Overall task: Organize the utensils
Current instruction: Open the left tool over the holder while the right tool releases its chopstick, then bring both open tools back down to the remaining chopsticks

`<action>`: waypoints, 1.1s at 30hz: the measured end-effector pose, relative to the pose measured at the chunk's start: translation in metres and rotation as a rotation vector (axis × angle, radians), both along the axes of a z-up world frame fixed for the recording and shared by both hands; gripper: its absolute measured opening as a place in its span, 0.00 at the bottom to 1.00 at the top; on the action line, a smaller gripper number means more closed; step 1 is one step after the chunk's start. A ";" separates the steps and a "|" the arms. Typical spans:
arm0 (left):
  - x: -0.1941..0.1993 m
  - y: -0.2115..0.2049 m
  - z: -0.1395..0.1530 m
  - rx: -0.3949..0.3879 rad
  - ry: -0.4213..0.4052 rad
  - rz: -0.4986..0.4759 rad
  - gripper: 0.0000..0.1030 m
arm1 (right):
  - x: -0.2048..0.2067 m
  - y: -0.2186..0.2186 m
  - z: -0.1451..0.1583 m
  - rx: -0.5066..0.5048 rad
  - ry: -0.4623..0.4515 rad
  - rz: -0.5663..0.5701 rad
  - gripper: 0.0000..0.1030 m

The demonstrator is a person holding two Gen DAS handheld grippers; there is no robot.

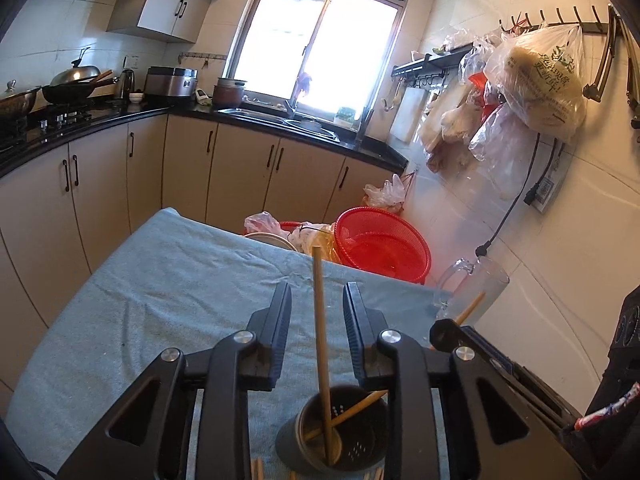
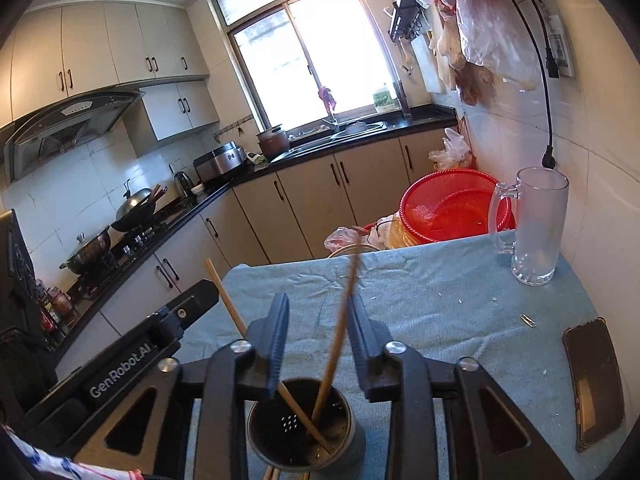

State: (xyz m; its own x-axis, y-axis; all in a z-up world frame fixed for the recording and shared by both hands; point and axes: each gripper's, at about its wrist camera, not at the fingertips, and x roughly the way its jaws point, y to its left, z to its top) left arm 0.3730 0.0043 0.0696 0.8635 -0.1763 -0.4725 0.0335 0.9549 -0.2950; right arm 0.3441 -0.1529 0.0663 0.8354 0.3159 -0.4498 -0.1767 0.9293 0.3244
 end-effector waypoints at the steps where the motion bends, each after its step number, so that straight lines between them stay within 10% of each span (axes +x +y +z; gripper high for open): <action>1: -0.005 0.002 0.003 -0.001 0.002 0.001 0.25 | -0.003 0.000 0.002 -0.003 -0.001 -0.002 0.33; 11: -0.099 0.040 0.011 0.075 0.039 0.003 0.56 | -0.072 -0.025 0.022 -0.067 0.030 -0.025 0.69; 16: -0.129 0.053 -0.044 0.124 0.196 -0.056 0.57 | -0.113 -0.037 -0.035 -0.100 0.211 0.067 0.69; 22: -0.134 0.040 -0.116 0.196 0.399 -0.166 0.41 | -0.133 -0.035 -0.111 -0.155 0.426 0.133 0.40; 33: -0.129 0.006 -0.141 0.316 0.442 -0.237 0.19 | -0.133 -0.027 -0.139 -0.295 0.455 0.080 0.36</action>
